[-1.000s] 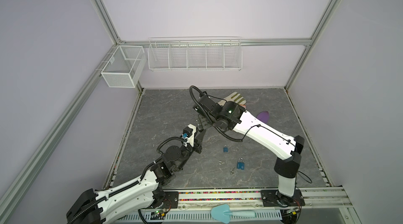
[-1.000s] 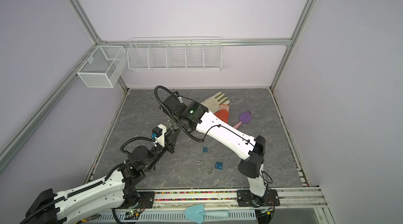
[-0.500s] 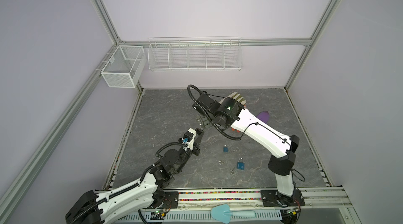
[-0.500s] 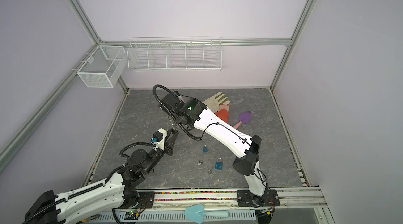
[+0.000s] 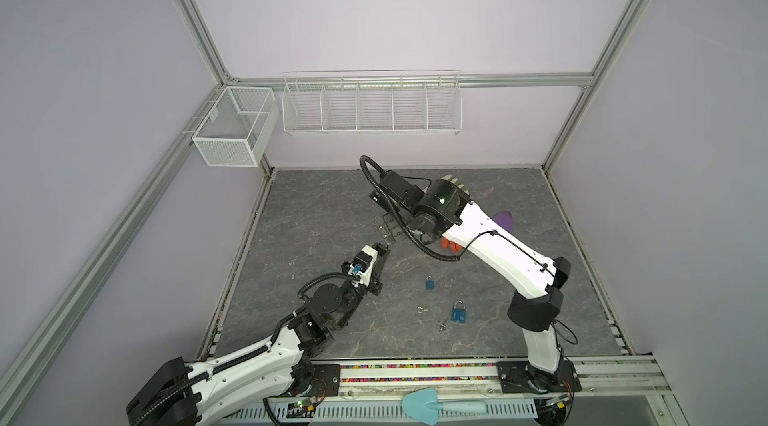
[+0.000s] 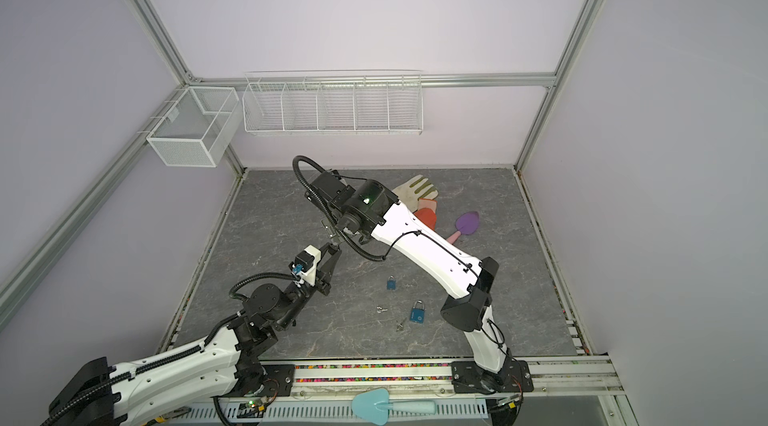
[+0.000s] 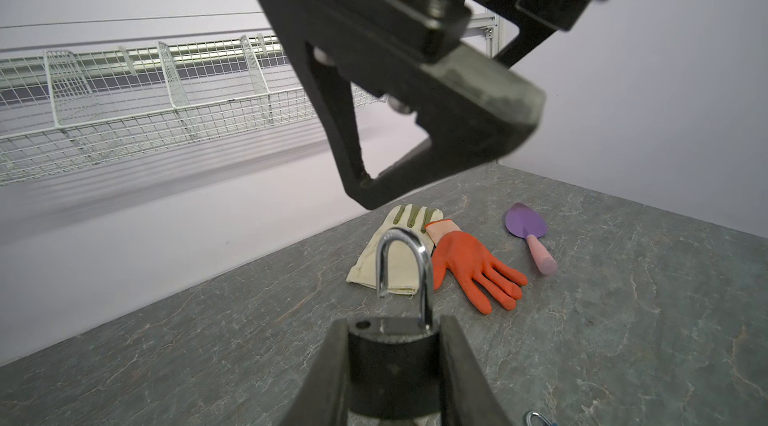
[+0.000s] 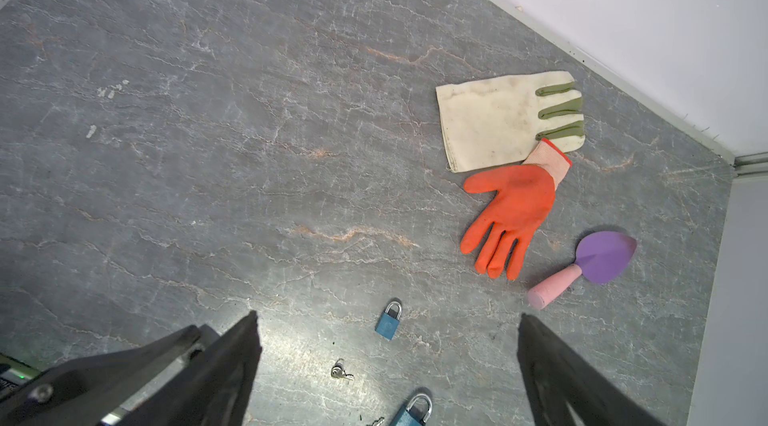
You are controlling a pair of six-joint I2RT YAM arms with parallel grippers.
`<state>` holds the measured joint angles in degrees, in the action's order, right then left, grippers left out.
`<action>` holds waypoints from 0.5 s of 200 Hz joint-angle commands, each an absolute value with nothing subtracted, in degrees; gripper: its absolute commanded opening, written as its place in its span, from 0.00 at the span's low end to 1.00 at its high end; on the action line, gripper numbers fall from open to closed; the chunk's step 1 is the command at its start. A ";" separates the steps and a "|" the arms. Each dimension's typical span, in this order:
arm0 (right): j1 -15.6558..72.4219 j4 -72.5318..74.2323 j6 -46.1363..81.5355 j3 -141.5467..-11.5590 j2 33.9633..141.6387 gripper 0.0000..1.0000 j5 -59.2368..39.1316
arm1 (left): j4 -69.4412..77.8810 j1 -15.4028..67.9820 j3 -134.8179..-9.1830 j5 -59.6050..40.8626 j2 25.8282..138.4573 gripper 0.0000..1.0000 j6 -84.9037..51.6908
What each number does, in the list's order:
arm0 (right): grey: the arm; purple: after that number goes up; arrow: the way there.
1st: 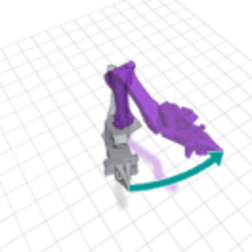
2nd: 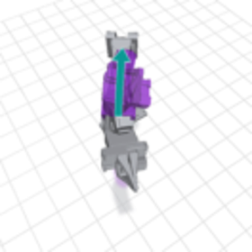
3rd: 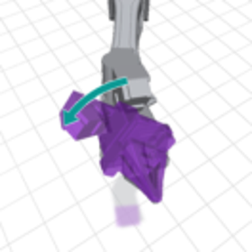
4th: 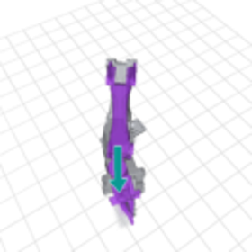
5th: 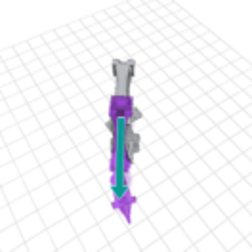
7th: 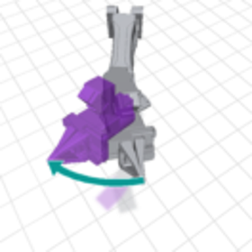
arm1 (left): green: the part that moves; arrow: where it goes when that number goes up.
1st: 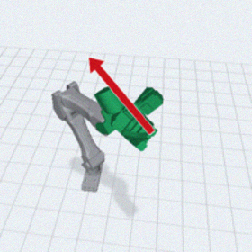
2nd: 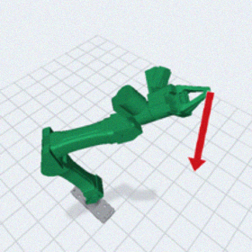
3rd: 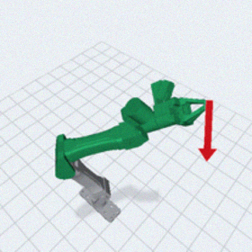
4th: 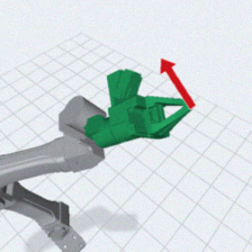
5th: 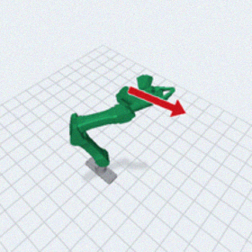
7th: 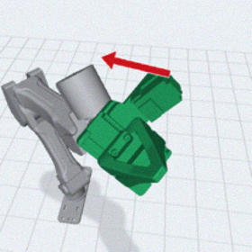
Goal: Unlock with the key
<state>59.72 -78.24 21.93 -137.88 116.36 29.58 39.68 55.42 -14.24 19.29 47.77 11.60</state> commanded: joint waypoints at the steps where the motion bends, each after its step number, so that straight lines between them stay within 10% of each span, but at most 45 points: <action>1: 59.71 -79.30 20.14 -139.35 119.49 0.97 27.45 | 43.63 55.64 -14.15 19.49 48.50 0.00 13.02; 100: 58.47 -82.43 18.81 -139.57 121.11 0.99 31.69 | 44.25 55.63 -12.80 19.52 47.39 0.00 13.72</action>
